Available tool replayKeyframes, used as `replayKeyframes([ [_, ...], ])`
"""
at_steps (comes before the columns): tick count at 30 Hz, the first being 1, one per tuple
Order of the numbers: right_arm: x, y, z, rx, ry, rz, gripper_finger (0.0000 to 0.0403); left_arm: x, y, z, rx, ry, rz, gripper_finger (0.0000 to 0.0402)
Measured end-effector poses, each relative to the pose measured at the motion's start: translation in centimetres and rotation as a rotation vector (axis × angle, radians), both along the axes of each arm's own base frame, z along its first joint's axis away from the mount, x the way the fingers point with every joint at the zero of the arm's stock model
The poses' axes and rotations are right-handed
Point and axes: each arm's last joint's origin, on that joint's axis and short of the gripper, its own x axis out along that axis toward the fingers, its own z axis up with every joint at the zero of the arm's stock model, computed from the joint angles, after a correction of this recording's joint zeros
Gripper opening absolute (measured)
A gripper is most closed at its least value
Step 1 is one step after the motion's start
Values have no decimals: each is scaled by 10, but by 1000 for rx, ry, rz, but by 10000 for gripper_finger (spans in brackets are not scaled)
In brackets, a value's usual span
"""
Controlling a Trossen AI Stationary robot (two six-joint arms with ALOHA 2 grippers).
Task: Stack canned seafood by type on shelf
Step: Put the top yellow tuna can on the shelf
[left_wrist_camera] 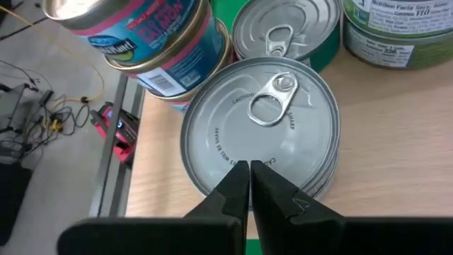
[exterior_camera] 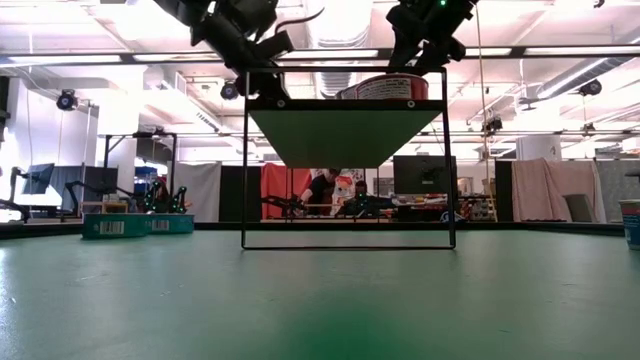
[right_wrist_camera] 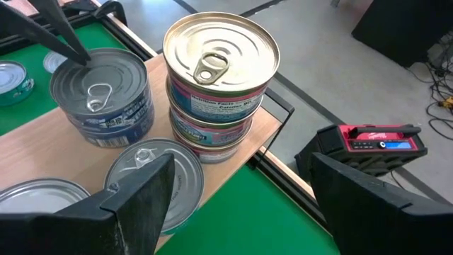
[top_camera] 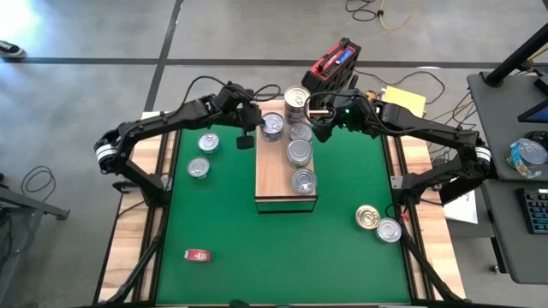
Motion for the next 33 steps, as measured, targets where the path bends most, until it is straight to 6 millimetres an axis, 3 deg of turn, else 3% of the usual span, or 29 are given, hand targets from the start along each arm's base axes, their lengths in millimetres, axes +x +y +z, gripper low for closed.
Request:
replayKeyframes([
  [21, 0, 0, 0, -1, 0, 0, 313, 4, -12, 8, -45, -67, -140, 0],
  [28, 0, 0, 0, -3, 2, 2, 313, 7, -24, 6, -50, -40, -196, 0],
  [33, 0, 1, 0, -9, 9, 12, 313, 2, -37, 17, -38, -58, -224, 0],
])
